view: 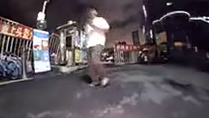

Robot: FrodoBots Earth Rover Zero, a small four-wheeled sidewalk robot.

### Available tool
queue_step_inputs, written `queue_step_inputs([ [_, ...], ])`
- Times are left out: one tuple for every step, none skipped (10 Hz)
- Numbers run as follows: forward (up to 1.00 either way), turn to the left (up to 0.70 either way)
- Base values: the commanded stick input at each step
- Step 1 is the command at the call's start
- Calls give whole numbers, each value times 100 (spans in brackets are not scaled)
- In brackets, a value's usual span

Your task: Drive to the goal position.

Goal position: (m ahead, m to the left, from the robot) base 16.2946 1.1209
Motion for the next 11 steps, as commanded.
queue_step_inputs([
  [45,0],
  [45,-13],
  [45,-27],
  [45,-27],
  [45,-27],
  [45,-27],
  [45,-10],
  [45,0],
  [45,0],
  [45,0],
  [45,0],
])
